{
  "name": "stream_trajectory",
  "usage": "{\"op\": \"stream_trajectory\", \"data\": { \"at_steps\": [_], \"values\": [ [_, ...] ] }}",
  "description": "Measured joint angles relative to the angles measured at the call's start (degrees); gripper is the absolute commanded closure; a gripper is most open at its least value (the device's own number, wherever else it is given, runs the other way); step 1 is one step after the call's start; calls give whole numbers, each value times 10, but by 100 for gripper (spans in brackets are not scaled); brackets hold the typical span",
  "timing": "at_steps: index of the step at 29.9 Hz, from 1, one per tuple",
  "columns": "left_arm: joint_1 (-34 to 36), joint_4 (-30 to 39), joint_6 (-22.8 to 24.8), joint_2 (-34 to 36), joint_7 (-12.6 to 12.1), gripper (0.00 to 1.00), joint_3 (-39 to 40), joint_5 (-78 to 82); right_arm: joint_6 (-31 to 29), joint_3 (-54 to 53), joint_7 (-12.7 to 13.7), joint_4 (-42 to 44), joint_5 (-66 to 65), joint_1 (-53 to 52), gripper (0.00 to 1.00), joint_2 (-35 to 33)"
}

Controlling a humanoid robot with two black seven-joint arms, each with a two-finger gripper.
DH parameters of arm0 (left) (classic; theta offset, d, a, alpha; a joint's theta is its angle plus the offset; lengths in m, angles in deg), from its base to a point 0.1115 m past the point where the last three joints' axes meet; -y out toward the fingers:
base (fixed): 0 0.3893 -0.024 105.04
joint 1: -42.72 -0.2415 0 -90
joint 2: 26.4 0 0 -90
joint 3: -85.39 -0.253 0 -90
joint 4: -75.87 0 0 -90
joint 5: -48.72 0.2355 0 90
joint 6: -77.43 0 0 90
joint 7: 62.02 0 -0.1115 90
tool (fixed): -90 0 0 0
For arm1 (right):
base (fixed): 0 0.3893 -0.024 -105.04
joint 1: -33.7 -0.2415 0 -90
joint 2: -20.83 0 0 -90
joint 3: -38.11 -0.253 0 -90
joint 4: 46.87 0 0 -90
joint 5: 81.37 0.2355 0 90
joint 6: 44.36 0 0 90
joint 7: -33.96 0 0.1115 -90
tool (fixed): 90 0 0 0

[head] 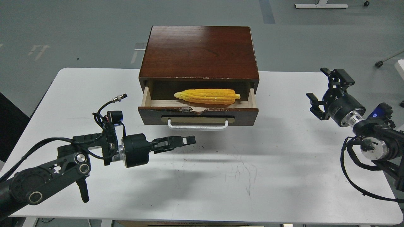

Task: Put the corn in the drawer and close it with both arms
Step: 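Push the drawer front with the left gripper toward the box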

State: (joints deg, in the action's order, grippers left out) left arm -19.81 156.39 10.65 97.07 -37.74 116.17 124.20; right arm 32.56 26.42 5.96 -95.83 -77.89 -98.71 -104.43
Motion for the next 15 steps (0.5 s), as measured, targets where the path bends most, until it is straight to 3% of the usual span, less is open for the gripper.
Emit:
{"op": "stream_trajectory", "data": {
  "at_steps": [15],
  "values": [
    [3, -25, -1, -14, -6, 100, 12, -31, 1, 1, 0, 0, -9, 3, 0, 3]
  ]
}}
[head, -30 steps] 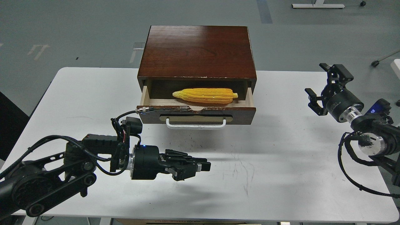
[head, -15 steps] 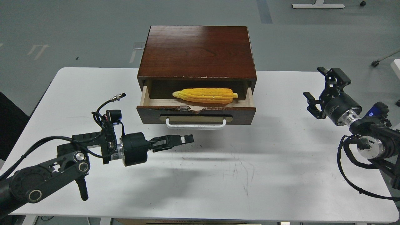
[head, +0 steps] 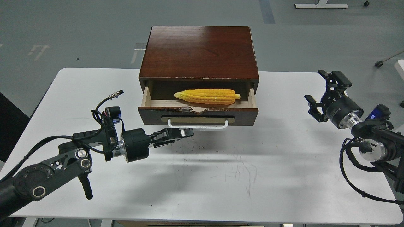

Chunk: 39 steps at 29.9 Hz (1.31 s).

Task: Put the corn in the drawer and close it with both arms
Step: 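Push the drawer front with the left gripper toward the box, then keep pushing the drawer with the left gripper until flush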

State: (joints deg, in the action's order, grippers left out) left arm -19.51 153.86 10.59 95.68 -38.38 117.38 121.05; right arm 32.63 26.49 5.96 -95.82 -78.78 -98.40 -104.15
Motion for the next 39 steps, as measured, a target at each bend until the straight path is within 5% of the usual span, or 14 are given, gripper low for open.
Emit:
{"op": "stream_trajectory", "data": {
  "at_steps": [39],
  "values": [
    [9, -65, -36, -19, -7, 100, 30, -22, 0, -2, 0, -3, 0, 14, 0, -5]
  ]
}}
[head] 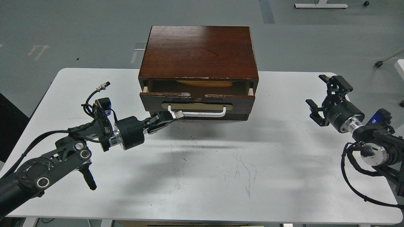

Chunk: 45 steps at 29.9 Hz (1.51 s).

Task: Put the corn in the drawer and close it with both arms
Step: 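Keep pushing the drawer with the left gripper until flush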

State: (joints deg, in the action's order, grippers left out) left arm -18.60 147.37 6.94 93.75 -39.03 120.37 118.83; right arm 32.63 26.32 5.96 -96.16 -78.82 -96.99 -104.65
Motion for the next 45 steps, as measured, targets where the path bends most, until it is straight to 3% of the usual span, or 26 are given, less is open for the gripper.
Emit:
{"op": "stream_trajectory", "data": {
  "at_steps": [45],
  "values": [
    [8, -8, 23, 5, 1, 100, -5, -4, 0, -1, 0, 0, 0, 2, 0, -3]
  ]
}}
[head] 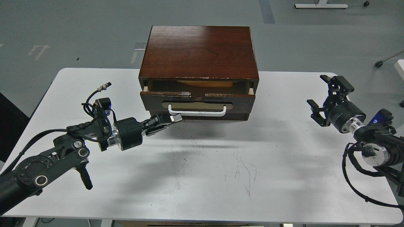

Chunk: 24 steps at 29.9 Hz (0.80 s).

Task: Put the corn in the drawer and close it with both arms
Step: 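Keep pushing the drawer with the left gripper until flush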

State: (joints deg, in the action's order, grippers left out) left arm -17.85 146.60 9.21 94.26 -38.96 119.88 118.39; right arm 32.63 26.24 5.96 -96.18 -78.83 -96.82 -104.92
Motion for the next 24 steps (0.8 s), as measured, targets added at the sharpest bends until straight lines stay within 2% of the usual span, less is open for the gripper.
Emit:
{"op": "stream_trajectory", "data": {
  "at_steps": [10, 24],
  "values": [
    [8, -16, -2, -4, 0, 100, 4, -2, 0, 0, 0, 0, 0, 1, 0, 1],
    [17, -38, -30, -5, -9, 100, 5, -6, 0, 0, 0, 0, 0, 3, 0, 0]
  ]
}}
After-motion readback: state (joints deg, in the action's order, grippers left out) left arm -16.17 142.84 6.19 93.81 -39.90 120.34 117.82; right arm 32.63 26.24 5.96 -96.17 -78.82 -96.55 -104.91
